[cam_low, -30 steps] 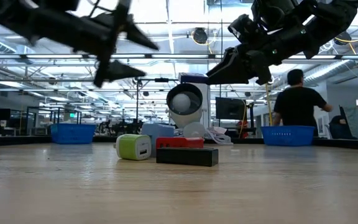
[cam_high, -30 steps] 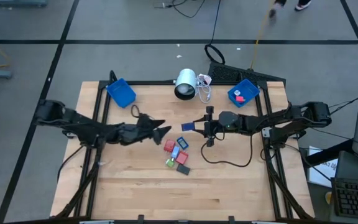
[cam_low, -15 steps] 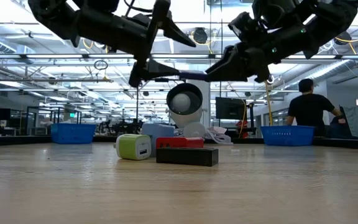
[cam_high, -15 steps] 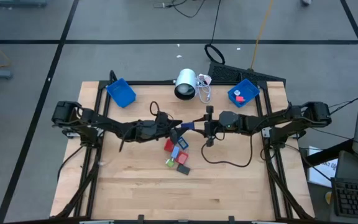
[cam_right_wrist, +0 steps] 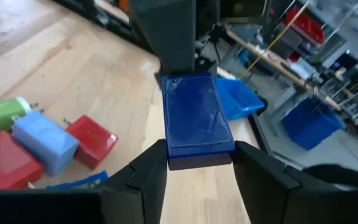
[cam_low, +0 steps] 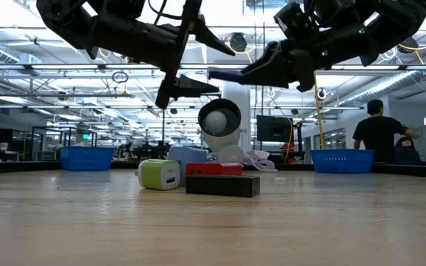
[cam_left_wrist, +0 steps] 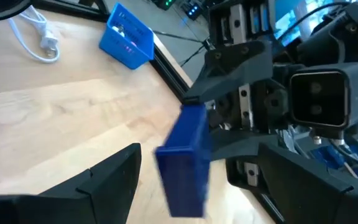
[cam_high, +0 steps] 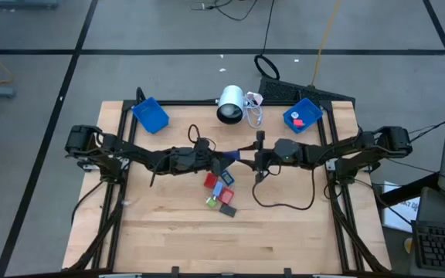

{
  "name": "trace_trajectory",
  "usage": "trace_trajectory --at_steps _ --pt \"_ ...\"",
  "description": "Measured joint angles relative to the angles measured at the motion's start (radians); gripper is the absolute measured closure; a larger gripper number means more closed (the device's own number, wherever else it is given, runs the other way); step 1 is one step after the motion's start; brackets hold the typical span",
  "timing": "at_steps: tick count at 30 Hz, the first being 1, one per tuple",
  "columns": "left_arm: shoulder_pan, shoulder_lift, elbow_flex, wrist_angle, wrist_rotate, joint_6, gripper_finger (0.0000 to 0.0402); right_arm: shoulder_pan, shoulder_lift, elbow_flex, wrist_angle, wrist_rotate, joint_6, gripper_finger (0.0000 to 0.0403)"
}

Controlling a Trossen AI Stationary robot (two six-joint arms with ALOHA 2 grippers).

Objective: Pick & Place Office items
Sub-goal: Put the dark blue digital timer into the left blue bin

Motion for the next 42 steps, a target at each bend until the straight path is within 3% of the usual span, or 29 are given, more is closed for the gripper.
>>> trace_trajectory --at_steps 8,20,27,35,42 --pt "0.000 0.000 0.000 0.004 0.001 -0.022 0.0097 0.000 0.000 0.000 -0.001 -0.003 0.001 0.0243" --pt "0.006 -0.001 0.000 0.017 0.052 -0.043 0.0265 0.001 0.000 0.000 -0.024 0.018 0.003 0.0243" --pt "0.013 -0.001 -0.001 0.016 0.072 -0.045 0.0334 0.000 0.000 0.000 -0.024 0.022 0.003 0.0246" --pt "0.019 -0.020 -0.001 0.027 0.073 0.094 0.0339 -0.001 -0.008 0.000 -0.044 0.024 0.157 0.0189" --pt "0.015 -0.143 -0.001 -0.010 0.067 0.295 0.0343 -0.001 -0.121 0.000 -0.194 0.019 0.218 0.0157"
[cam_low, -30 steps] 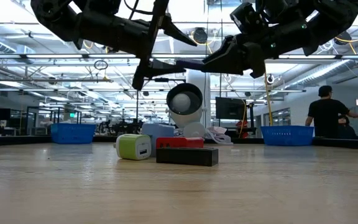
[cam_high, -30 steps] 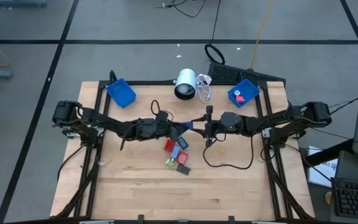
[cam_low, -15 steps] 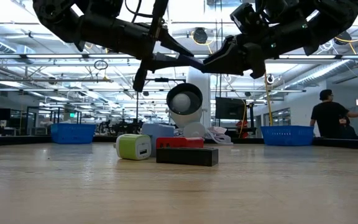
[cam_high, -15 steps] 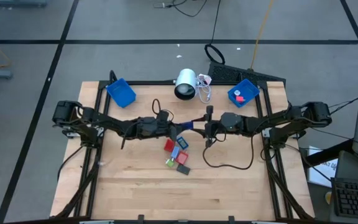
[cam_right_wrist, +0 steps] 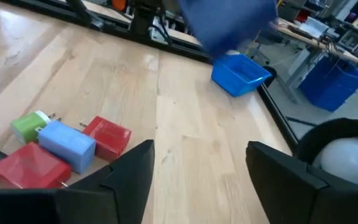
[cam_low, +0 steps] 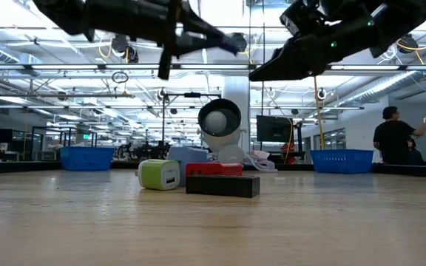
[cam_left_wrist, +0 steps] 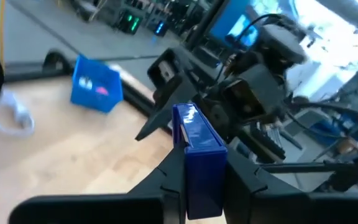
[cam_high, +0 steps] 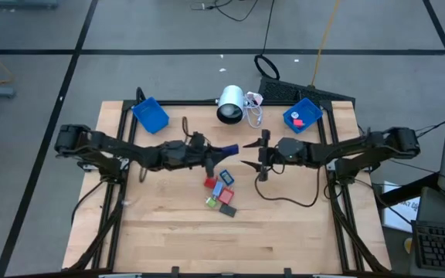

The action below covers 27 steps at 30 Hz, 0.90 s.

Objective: Pick & Place Office items
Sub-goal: Put the dark blue digital timer into the left blue bin

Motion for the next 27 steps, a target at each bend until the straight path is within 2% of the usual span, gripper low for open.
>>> trace_trajectory --at_steps 3,6,8,12,17,19,21,27 --pt "0.000 -0.085 0.000 -0.100 -0.012 0.083 0.0345 0.000 -0.064 0.000 -0.070 -0.001 0.018 0.0158" --pt "-0.010 -0.172 0.000 -0.224 -0.086 0.128 0.0341 0.000 -0.123 -0.009 -0.123 -0.023 0.030 0.0162" --pt "-0.023 -0.226 0.000 -0.313 -0.136 0.158 0.0334 -0.003 -0.165 -0.031 -0.119 -0.056 0.035 0.0166" --pt "-0.055 -0.321 0.000 -0.503 -0.148 0.250 0.0340 -0.018 -0.247 -0.090 -0.097 -0.083 0.050 0.0172" --pt "-0.087 -0.425 -0.045 -0.613 -0.204 0.274 0.0346 -0.057 -0.354 -0.155 -0.096 -0.086 0.104 0.0176" --pt "-0.098 -0.463 -0.075 -0.624 -0.257 0.266 0.0346 -0.081 -0.392 -0.175 -0.094 -0.142 0.136 0.0176" --pt "-0.104 -0.498 -0.111 -0.619 -0.292 0.263 0.0345 -0.111 -0.422 -0.194 -0.092 -0.245 0.174 0.0177" --pt "-0.102 -0.600 -0.229 -0.647 -0.337 0.198 0.0344 -0.179 -0.480 -0.263 -0.092 -0.510 0.295 0.0182"
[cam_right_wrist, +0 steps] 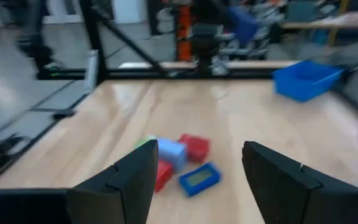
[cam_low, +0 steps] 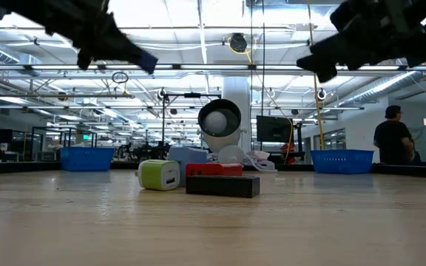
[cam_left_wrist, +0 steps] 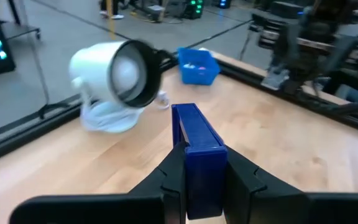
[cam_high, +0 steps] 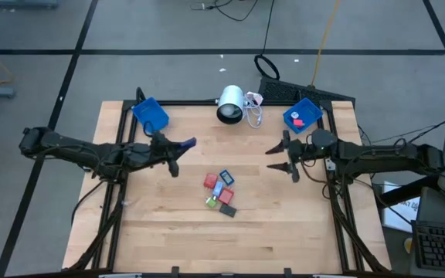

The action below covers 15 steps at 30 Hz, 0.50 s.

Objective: Pick & Place Office items
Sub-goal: Put the dark blue digital timer into the left blue bin

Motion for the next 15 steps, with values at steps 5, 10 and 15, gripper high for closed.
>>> trace_trajectory --at_steps 5,10,15 --pt "0.000 -0.088 -0.089 -0.001 -0.145 -0.074 0.0346 -0.014 -0.032 -0.052 -0.003 0.015 0.018 0.0184" --pt "0.010 -0.137 -0.138 -0.003 -0.331 -0.140 0.0339 -0.036 -0.032 -0.054 0.011 0.038 0.018 0.0185" --pt "0.056 -0.137 -0.163 -0.002 -0.513 -0.275 0.0344 -0.040 -0.031 -0.054 0.021 0.037 0.016 0.0188"
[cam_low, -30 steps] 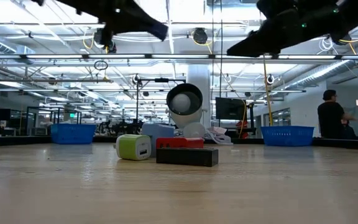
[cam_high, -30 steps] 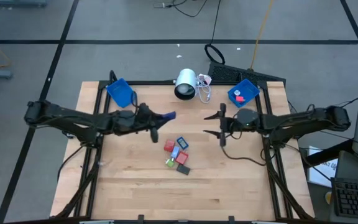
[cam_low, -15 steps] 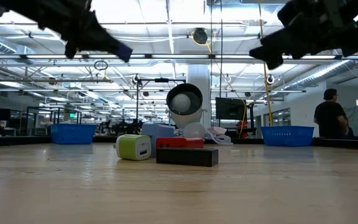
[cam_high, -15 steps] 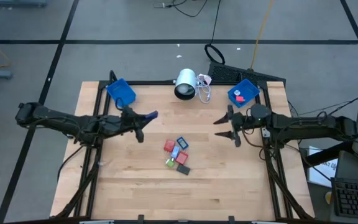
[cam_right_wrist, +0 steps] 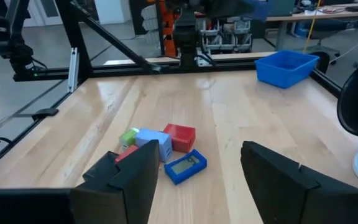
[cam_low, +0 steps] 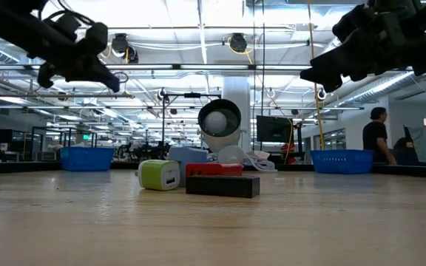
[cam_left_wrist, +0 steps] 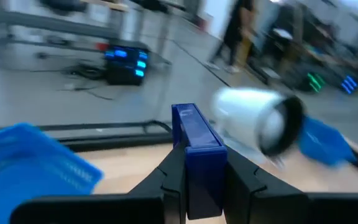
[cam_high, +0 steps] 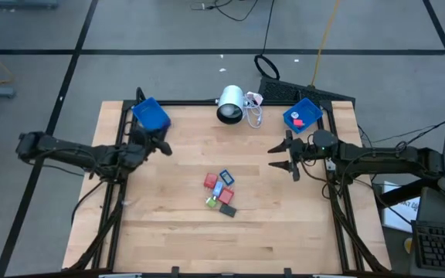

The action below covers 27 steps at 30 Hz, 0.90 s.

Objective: Pick & Place Office items
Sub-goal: Put the dark blue digital timer into the left blue bin

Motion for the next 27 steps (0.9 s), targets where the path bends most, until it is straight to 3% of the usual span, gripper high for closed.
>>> trace_trajectory --at_steps 4,9,16,21,27 --pt "0.066 0.001 -0.018 -0.004 -0.056 -0.109 0.0339 0.000 0.000 0.000 0.001 -0.001 0.000 0.0187" --pt "0.171 0.005 -0.019 -0.039 -0.047 -0.201 0.0343 0.000 0.000 0.000 0.010 -0.002 0.000 0.0190" --pt "0.362 0.071 -0.019 -0.059 0.037 -0.220 0.0343 0.000 0.000 0.000 0.017 -0.002 0.000 0.0190" --pt "0.512 0.146 -0.019 -0.060 0.156 -0.243 0.0341 0.000 0.000 0.000 0.017 -0.001 0.000 0.0190" --pt "0.606 0.260 -0.019 -0.060 0.238 -0.267 0.0340 0.000 0.000 0.000 0.017 -0.001 0.000 0.0190"
